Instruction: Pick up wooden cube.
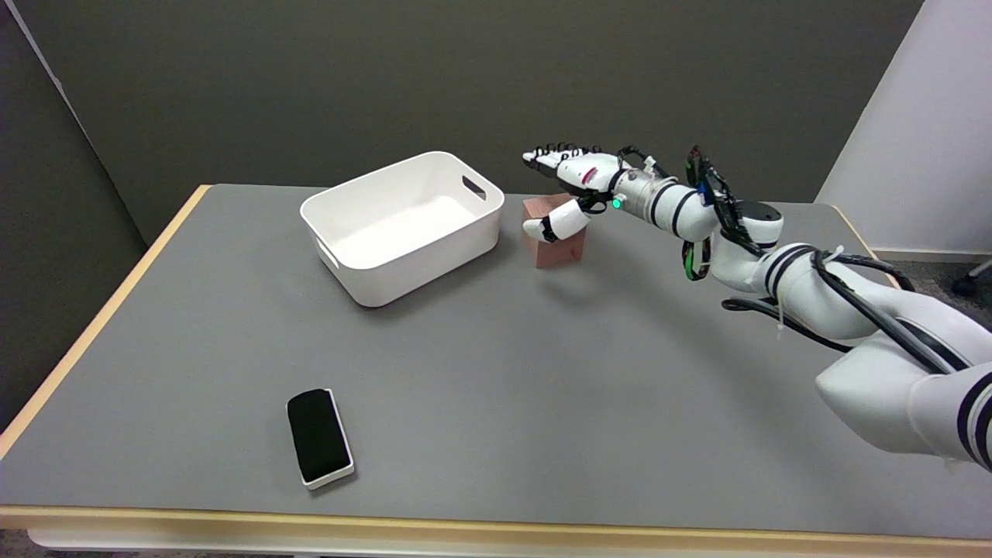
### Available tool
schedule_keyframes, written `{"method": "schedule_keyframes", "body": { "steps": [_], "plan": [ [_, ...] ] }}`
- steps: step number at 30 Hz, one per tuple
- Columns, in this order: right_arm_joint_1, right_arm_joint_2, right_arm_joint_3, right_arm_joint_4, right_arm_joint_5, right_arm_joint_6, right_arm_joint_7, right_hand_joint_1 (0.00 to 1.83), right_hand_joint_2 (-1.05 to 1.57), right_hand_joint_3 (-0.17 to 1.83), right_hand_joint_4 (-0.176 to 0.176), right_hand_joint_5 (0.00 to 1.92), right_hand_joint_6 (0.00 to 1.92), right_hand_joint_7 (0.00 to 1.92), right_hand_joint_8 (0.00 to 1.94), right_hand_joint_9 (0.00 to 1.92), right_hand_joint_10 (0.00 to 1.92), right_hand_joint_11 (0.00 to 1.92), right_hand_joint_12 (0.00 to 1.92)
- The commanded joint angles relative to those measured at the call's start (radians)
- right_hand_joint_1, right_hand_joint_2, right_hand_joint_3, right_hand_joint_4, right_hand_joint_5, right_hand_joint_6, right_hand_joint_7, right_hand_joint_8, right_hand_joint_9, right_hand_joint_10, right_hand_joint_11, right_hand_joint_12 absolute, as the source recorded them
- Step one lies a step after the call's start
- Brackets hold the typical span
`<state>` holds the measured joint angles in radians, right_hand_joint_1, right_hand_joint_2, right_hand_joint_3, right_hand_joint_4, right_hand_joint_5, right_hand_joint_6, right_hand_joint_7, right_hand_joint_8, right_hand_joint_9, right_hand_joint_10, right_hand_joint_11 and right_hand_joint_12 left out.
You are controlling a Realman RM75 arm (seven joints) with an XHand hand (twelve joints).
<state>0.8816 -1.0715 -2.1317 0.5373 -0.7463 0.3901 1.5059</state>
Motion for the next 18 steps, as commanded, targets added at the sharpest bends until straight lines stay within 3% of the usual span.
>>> {"method": "schedule_keyframes", "body": {
  "steps": [1,5,18],
  "plan": [
    [0.028,-0.042,-0.01,-0.066,-0.083,-0.072,0.014,0.37,0.49,0.93,-0.033,0.0,0.01,0.0,0.0,0.0,0.12,0.0,0.58],
    [0.026,-0.041,-0.012,-0.071,-0.083,-0.06,0.014,0.34,0.51,0.86,-0.025,0.0,0.02,0.0,0.0,0.0,0.16,0.0,0.61],
    [0.012,-0.028,-0.007,-0.088,-0.107,-0.042,0.014,0.33,0.47,0.92,-0.019,0.0,0.04,0.0,0.02,0.0,0.19,0.0,0.66]
  ]
}}
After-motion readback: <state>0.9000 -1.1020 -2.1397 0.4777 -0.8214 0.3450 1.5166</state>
